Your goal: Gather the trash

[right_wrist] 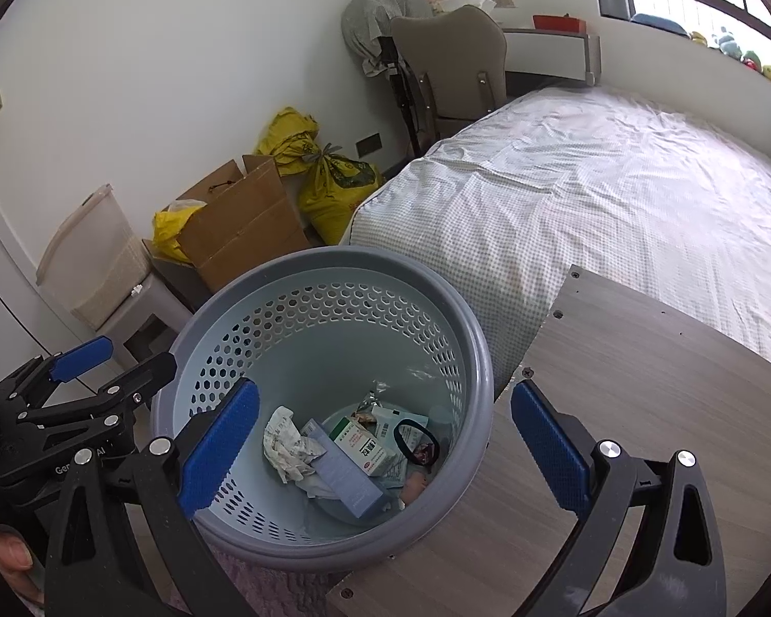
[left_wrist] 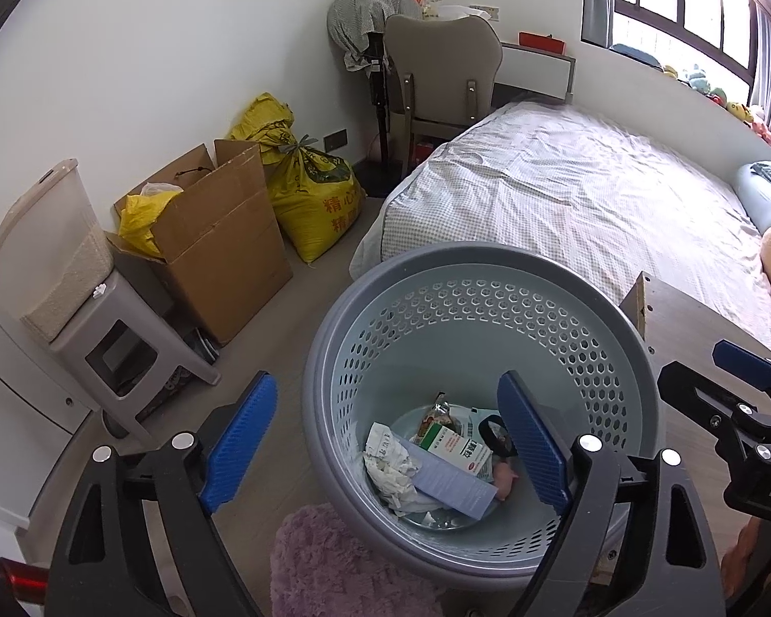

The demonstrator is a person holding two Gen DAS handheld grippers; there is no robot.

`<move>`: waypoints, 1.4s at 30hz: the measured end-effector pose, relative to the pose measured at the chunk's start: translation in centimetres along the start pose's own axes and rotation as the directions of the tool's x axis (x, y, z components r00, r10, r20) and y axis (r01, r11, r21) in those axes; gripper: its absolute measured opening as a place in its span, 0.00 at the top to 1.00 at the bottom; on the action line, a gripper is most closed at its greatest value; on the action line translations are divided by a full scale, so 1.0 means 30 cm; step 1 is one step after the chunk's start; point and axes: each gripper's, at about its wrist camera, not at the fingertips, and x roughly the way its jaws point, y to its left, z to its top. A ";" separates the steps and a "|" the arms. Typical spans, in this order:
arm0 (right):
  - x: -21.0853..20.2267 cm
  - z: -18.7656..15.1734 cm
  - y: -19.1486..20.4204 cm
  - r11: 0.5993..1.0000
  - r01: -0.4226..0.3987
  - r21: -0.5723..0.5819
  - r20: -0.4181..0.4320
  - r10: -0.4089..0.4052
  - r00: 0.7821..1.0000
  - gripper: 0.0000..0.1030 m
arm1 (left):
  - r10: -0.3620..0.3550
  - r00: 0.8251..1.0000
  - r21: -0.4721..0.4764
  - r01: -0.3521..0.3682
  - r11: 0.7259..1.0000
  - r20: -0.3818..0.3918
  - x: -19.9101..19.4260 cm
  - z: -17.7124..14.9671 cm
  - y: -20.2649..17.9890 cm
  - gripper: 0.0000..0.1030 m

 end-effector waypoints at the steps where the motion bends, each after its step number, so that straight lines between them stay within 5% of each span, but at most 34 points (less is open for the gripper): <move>1: -0.002 -0.001 0.000 1.000 0.001 0.001 0.001 -0.001 1.000 0.06 | 0.001 1.000 0.001 -0.001 1.000 0.000 -0.002 -0.001 0.000 0.19; 42: -0.012 -0.009 -0.007 1.000 0.004 0.007 0.002 -0.004 1.000 0.06 | 0.025 1.000 0.013 -0.025 1.000 -0.005 -0.013 -0.003 -0.012 0.17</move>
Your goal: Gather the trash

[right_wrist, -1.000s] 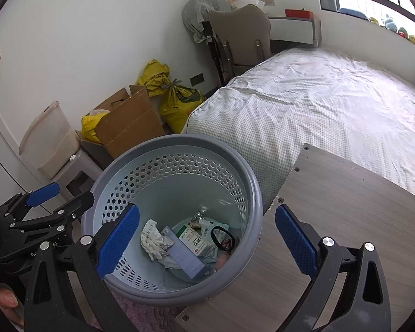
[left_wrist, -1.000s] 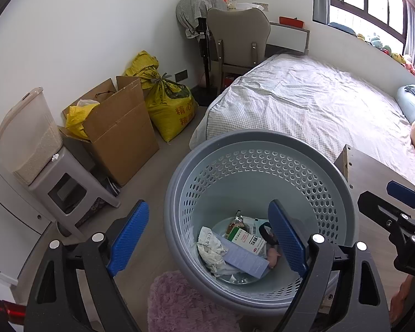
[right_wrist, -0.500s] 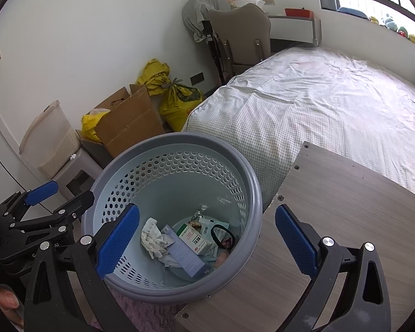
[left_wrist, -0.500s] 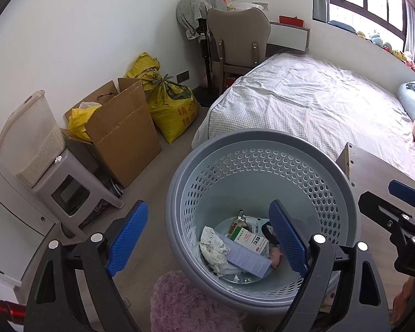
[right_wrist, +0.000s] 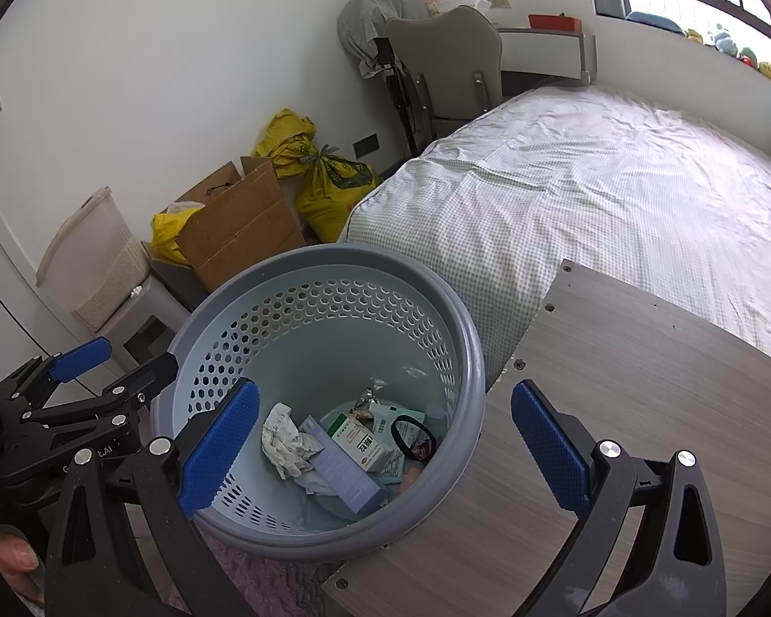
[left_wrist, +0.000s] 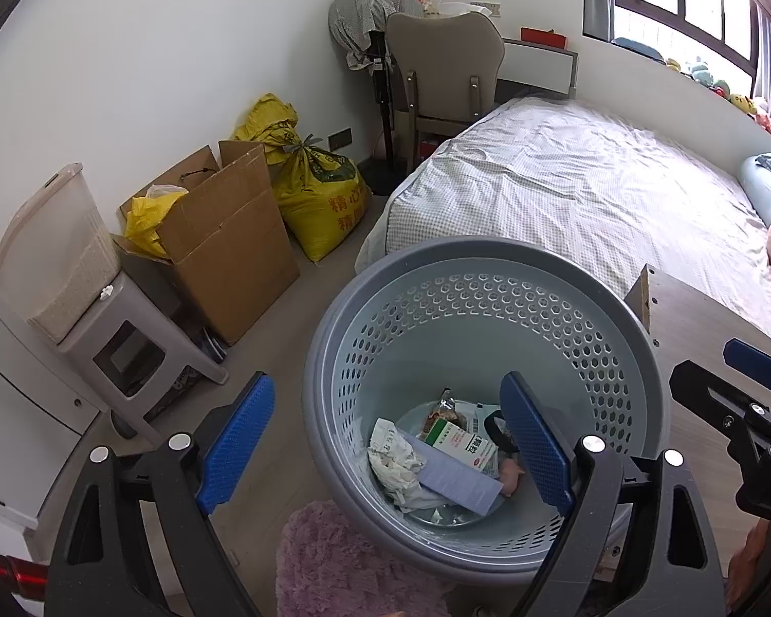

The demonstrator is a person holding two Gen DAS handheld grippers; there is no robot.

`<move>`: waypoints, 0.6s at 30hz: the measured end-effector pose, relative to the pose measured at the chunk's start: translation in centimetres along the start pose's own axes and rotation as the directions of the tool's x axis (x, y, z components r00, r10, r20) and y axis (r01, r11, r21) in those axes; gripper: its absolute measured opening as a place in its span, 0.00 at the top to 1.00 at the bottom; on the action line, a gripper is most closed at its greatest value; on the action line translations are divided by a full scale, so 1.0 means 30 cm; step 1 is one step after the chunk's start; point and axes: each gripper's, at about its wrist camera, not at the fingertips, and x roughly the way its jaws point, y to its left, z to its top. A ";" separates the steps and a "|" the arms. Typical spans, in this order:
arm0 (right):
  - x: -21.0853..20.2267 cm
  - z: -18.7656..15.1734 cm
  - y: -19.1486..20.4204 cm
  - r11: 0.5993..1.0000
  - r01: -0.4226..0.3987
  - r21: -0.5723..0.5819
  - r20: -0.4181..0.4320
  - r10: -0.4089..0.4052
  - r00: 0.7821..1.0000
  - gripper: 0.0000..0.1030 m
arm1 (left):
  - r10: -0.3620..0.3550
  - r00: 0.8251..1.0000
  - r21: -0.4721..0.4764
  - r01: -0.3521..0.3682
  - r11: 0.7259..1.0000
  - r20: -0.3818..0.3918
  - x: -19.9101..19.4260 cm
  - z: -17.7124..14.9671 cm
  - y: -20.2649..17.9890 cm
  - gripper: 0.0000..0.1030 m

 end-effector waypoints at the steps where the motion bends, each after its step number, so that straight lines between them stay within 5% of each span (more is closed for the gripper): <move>1: 0.000 -0.003 0.001 1.000 0.000 0.000 0.000 0.000 1.000 0.06 | -0.001 1.000 0.002 0.001 1.000 0.001 0.000 0.000 -0.003 0.17; 18: 0.006 -0.016 0.007 1.000 -0.001 -0.004 -0.004 0.001 1.000 0.06 | 0.000 1.000 -0.006 0.000 1.000 0.004 0.002 0.004 -0.010 0.17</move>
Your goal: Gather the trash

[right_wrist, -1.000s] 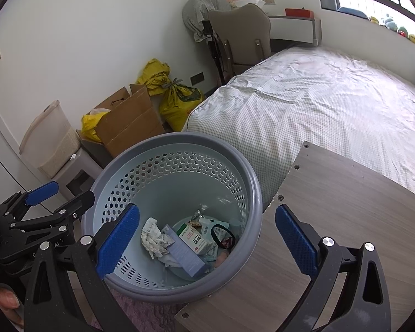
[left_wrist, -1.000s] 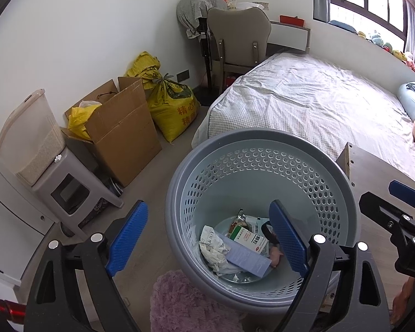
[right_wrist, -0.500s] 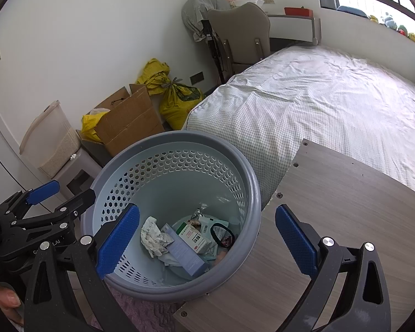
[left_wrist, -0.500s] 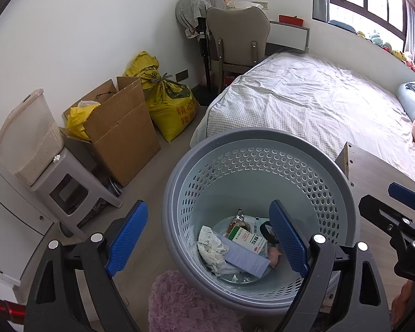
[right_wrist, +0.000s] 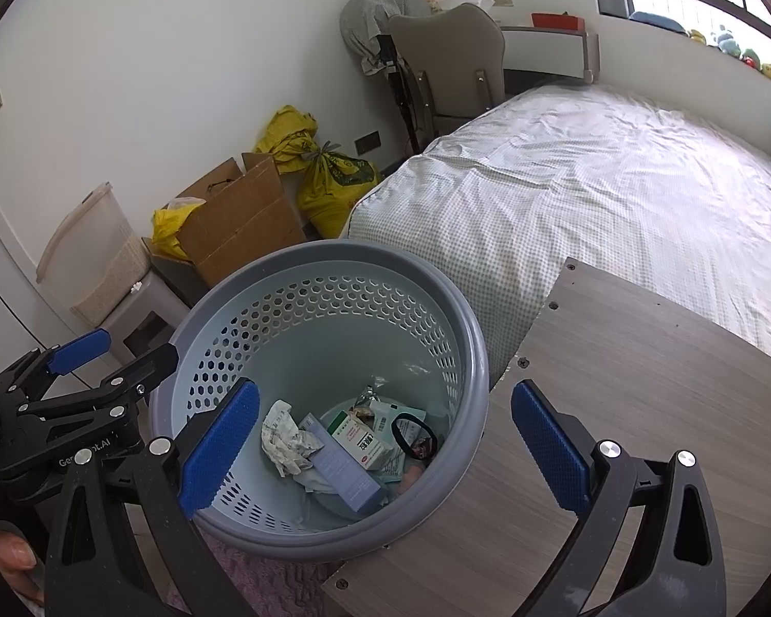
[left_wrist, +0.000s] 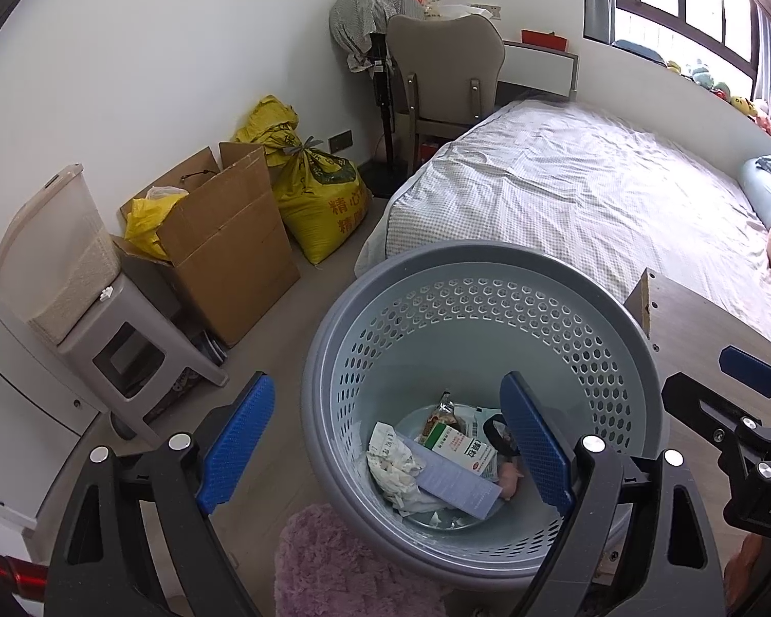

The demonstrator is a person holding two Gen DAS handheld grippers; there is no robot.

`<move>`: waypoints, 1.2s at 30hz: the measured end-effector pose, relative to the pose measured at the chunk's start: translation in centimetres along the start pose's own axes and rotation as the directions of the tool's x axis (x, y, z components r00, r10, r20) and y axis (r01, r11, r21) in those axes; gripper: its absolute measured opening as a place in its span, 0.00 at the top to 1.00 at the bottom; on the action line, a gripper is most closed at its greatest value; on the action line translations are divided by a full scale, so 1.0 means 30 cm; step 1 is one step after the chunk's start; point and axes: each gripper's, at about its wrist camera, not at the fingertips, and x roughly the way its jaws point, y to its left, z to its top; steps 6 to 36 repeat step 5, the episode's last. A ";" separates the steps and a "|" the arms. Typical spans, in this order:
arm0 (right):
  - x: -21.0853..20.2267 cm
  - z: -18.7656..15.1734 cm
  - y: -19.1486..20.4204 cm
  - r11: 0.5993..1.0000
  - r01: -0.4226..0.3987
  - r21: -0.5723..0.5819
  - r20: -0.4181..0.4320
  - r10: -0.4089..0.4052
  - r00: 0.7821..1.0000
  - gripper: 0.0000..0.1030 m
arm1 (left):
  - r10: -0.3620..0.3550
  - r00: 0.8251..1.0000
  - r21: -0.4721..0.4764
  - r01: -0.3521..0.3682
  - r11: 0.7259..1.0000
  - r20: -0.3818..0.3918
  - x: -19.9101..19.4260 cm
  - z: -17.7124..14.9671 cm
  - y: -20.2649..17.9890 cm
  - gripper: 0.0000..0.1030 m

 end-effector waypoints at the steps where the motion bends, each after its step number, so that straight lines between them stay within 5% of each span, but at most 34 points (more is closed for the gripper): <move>1: 0.000 -0.001 0.000 1.000 0.000 0.000 0.000 0.000 1.000 0.06 | 0.001 1.000 0.001 -0.001 1.000 0.001 -0.001 -0.001 -0.001 0.17; 36: 0.000 0.001 0.001 1.000 -0.001 0.001 0.000 0.001 1.000 0.06 | 0.002 1.000 -0.008 -0.001 1.000 0.002 0.002 0.000 0.002 0.17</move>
